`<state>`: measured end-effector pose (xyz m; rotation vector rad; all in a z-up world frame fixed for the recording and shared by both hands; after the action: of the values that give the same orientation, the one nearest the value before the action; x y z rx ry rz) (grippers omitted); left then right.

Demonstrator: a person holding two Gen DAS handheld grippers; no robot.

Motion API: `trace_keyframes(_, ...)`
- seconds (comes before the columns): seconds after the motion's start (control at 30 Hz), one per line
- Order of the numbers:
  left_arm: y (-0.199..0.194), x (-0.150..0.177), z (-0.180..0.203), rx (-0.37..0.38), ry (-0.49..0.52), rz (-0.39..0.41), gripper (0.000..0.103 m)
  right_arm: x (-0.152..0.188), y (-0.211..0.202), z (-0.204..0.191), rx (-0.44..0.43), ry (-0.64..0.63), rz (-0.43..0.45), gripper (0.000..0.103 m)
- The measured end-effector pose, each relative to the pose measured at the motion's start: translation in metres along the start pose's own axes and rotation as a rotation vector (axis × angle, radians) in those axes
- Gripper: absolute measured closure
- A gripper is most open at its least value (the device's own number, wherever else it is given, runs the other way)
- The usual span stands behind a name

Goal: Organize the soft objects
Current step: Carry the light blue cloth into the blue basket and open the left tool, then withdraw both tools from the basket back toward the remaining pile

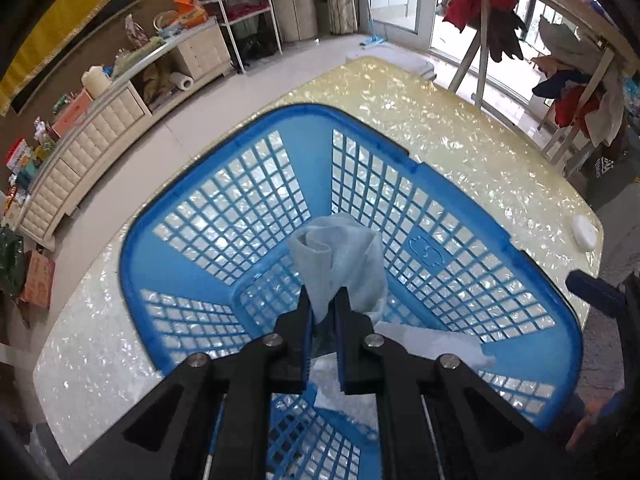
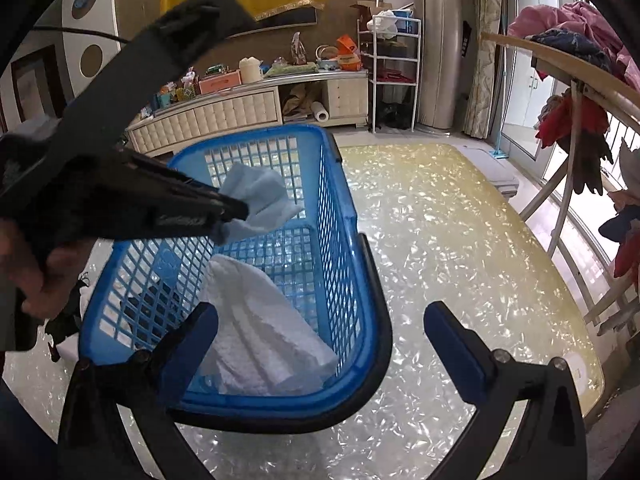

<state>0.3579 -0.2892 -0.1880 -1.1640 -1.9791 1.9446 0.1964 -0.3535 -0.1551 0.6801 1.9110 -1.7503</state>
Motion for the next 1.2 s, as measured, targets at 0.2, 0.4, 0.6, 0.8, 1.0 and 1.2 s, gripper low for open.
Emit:
trace_keyframes(0.2,0.015,-0.001,-0.004,-0.006,0.03,-0.034,0.095,0.003,0.003,0.006,-0.017,0.027,-0.003,0.0)
trace_keyframes(0.4,0.015,-0.005,-0.011,-0.031,0.031,-0.041,0.062,0.002,0.005,0.007,-0.026,0.033,-0.006,0.0)
trace_keyframes(0.6,0.0,-0.005,-0.019,-0.084,0.043,0.029,0.018,0.0,0.008,0.009,-0.028,0.033,-0.014,0.0)
trace_keyframes(0.8,-0.031,-0.001,-0.034,-0.112,0.02,0.072,0.017,-0.001,0.007,0.007,-0.013,0.024,-0.017,0.0)
trace_keyframes(1.0,-0.082,0.017,-0.04,-0.141,-0.037,0.15,0.016,-0.006,-0.003,0.003,-0.008,0.023,0.005,0.0)
trace_keyframes(1.2,-0.128,0.061,-0.053,-0.165,-0.164,0.253,0.0,-0.008,-0.019,-0.008,-0.002,0.005,0.03,0.0)
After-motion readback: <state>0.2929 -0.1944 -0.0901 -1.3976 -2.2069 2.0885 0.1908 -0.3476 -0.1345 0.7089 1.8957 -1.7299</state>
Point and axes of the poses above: each gripper's, at about its wrist camera, not at the fingertips, and y roughly the way its jaws point, z to its right, x to its underside, the point moved 7 cm from there along y, roughly the way its jaws point, and after that the axes turned 4 degrees about -x, right-handed, at the moved point
